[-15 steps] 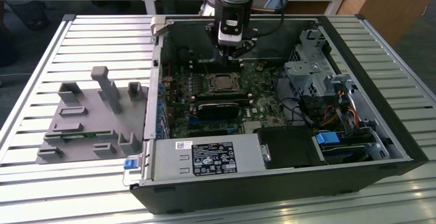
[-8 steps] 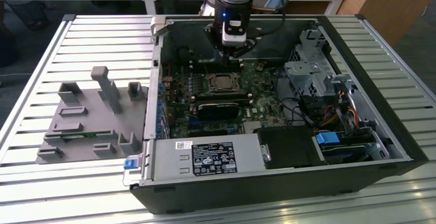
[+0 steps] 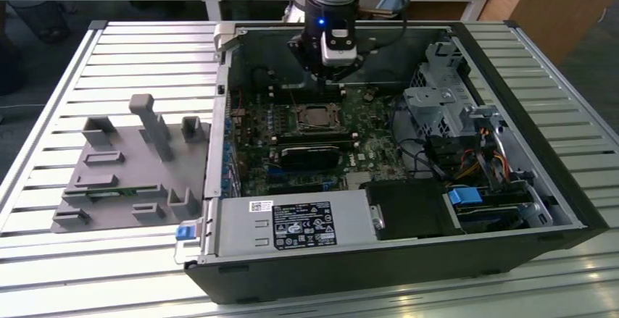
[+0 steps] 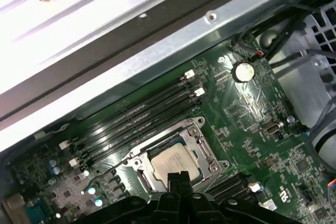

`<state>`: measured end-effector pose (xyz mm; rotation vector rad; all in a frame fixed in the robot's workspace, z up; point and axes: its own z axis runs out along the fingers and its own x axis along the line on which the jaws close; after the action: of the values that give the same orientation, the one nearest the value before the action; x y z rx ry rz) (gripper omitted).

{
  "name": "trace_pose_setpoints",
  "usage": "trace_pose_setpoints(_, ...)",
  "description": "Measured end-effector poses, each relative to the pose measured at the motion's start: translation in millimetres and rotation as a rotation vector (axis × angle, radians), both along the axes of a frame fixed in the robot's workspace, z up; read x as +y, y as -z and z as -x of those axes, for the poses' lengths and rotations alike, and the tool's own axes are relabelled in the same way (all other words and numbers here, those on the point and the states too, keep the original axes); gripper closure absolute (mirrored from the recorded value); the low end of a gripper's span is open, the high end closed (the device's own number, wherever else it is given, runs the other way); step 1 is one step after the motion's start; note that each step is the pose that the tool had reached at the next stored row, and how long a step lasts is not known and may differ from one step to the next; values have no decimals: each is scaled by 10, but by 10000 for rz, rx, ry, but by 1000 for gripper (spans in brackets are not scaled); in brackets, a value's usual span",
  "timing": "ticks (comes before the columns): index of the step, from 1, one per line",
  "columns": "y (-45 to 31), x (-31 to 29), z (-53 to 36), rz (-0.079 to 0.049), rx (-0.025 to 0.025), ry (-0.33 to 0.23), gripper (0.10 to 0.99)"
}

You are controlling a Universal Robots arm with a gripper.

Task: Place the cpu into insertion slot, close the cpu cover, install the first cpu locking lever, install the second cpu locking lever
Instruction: 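Install the first cpu locking lever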

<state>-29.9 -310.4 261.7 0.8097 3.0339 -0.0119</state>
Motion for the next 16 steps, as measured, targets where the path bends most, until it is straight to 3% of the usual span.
trace_pose_setpoints(16,2,0,0,0,-4,-2101,980)
